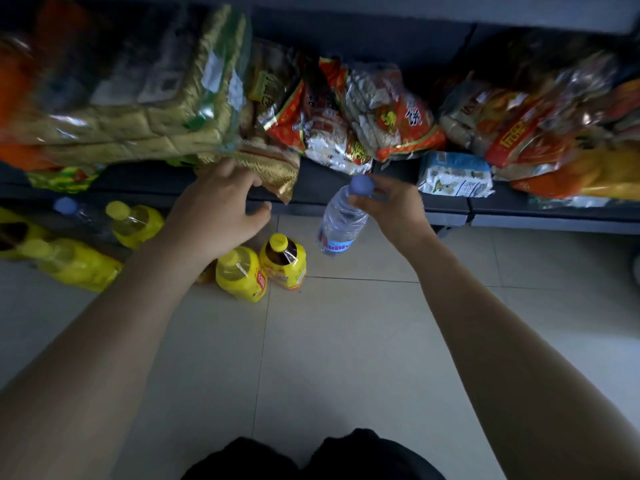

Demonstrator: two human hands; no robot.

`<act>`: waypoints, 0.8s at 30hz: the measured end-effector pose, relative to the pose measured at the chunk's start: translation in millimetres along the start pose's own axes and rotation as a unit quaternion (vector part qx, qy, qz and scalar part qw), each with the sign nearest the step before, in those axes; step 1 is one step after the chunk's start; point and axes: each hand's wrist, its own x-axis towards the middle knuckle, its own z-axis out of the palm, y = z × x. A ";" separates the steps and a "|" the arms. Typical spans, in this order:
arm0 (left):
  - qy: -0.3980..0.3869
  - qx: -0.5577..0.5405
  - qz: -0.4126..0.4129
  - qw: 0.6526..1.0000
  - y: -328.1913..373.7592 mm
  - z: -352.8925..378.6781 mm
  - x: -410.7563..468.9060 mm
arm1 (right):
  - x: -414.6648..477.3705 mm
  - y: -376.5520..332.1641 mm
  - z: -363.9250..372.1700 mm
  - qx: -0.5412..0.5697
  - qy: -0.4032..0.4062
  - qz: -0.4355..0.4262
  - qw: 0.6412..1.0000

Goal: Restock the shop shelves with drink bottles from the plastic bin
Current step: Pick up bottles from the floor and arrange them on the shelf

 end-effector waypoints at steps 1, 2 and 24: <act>0.002 0.003 -0.002 1.000 5.8 -20.9 -3.9 | -7.5 -19.2 -8.1 0.003 -0.002 -0.002 1.000; 0.004 0.005 -0.002 1.000 11.9 -42.7 -7.6 | -15.5 -39.4 -16.9 0.007 -0.004 -0.003 1.000; 0.073 0.038 -0.035 0.996 195.0 -578.1 -90.2 | -185.6 -547.1 -258.0 0.115 -0.025 -0.149 0.982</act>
